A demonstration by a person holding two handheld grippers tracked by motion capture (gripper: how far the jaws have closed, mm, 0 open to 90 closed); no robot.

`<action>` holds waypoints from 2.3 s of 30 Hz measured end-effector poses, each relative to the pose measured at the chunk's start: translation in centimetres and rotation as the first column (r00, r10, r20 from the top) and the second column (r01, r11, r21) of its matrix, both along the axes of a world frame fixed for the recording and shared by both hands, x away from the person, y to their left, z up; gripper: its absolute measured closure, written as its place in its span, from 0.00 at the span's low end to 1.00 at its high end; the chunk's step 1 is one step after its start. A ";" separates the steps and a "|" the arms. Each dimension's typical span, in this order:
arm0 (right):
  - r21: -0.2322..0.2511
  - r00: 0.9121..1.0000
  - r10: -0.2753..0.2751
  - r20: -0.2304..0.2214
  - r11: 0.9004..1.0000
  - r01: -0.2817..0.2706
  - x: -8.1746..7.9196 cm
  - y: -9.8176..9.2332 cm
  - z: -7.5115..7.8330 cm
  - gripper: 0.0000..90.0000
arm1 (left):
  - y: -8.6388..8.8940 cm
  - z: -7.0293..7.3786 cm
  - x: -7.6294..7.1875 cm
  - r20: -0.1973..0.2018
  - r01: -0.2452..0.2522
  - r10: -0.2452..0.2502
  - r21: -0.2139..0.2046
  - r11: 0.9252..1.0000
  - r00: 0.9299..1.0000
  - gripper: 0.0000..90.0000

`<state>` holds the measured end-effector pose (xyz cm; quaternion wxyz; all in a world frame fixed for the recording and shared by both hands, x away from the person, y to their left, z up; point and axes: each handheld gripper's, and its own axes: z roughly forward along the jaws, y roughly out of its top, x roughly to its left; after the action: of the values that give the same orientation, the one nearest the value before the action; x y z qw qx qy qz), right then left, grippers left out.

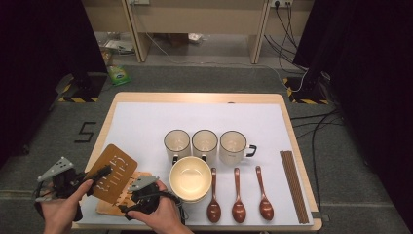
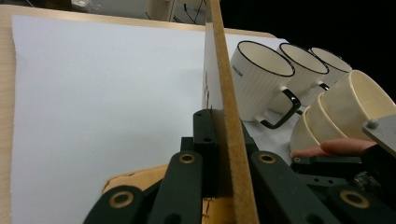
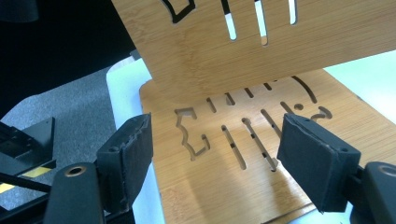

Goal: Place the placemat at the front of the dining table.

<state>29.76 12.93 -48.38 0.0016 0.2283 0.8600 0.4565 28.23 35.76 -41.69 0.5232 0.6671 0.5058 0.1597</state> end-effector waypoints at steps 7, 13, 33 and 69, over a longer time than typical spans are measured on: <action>0.018 1.000 -0.007 0.017 1.000 0.007 0.1 0.0 0.5 0.29 | 0.1 0.1 0.4 0.002 -0.008 0.008 0.014 1.000 1.000 0.96; 0.017 1.000 -0.024 0.008 1.000 0.023 0.0 0.0 0.9 0.29 | 0.3 -0.1 1.0 -0.005 -0.017 0.017 0.020 1.000 1.000 0.96; 0.051 0.997 -0.047 0.057 0.998 0.044 0.2 -0.8 4.1 0.29 | 0.2 -0.5 2.8 -0.011 -0.031 0.032 0.023 0.999 0.999 0.96; 0.079 0.991 -0.097 0.092 0.993 0.090 0.9 -3.0 7.8 0.30 | 0.1 0.1 4.8 0.004 -0.048 0.048 0.015 0.999 0.999 0.96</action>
<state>30.68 9.93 -40.58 0.0556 0.2460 0.8295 0.4983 33.08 35.86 -41.60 0.5151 0.6583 0.5196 0.1771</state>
